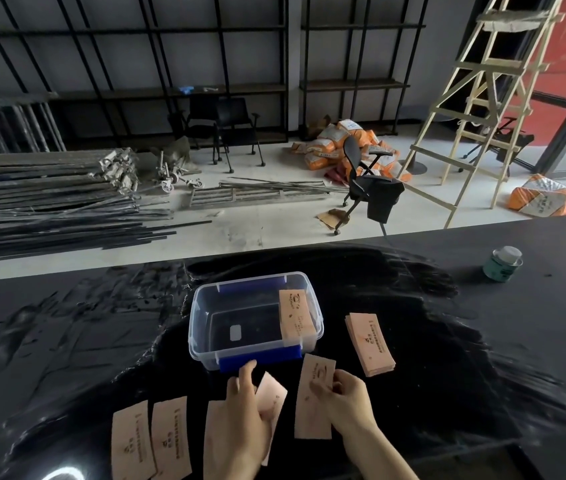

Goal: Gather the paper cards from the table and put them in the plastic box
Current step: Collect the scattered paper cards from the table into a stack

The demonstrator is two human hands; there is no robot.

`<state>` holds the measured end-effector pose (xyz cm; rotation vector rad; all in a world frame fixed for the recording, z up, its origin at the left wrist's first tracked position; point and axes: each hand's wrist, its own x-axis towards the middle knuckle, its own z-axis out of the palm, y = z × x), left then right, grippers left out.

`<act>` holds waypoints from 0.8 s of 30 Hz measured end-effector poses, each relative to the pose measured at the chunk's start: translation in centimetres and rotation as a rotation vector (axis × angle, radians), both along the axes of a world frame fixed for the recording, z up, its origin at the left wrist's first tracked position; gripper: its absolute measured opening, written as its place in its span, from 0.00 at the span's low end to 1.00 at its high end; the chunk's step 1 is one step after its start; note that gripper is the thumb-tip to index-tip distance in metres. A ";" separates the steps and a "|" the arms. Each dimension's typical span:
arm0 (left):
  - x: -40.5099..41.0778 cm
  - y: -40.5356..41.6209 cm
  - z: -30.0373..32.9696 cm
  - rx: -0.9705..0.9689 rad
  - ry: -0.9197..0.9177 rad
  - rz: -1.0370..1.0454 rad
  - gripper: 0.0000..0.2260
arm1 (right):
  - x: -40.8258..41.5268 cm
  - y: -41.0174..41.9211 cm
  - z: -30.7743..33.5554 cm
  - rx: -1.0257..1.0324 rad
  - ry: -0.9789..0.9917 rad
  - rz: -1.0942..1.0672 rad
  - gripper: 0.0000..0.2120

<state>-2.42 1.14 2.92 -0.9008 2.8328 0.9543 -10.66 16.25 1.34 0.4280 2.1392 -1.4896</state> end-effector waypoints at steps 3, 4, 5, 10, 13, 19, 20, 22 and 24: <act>-0.1 -0.4 0.3 0.066 0.043 0.049 0.21 | 0.6 -0.1 0.5 -0.171 -0.104 -0.071 0.05; -0.2 -0.5 0.4 0.104 0.056 0.077 0.16 | 0.8 -0.2 0.7 -0.199 -0.127 -0.069 0.04; -0.2 -0.6 0.5 0.162 0.075 0.110 0.13 | 0.9 -0.5 0.7 -0.214 -0.138 -0.059 0.05; -0.3 0.0 0.6 0.381 0.160 0.117 0.14 | 1.7 -2.3 0.3 -0.228 -0.136 -0.001 0.10; -0.2 0.4 1.0 0.422 0.182 0.073 0.14 | 2.1 -2.9 -0.2 -0.258 -0.129 0.020 0.10; 0.8 -1.1 0.9 0.181 0.202 0.117 0.15 | 1.7 -3.4 -0.5 -0.258 -0.088 0.039 0.06; 1.1 -1.7 0.9 0.095 0.177 0.115 0.16 | 1.6 -3.2 -0.4 -0.248 -0.087 0.020 0.06; 1.7 -2.8 0.8 -0.078 0.035 0.102 0.21 | 1.3 -2.6 -0.3 -0.228 -0.106 0.003 0.06; 2.1 -3.7 0.6 -0.159 -0.153 0.078 0.30 | 0.9 -2.2 -0.4 -0.226 -0.142 -0.001 0.06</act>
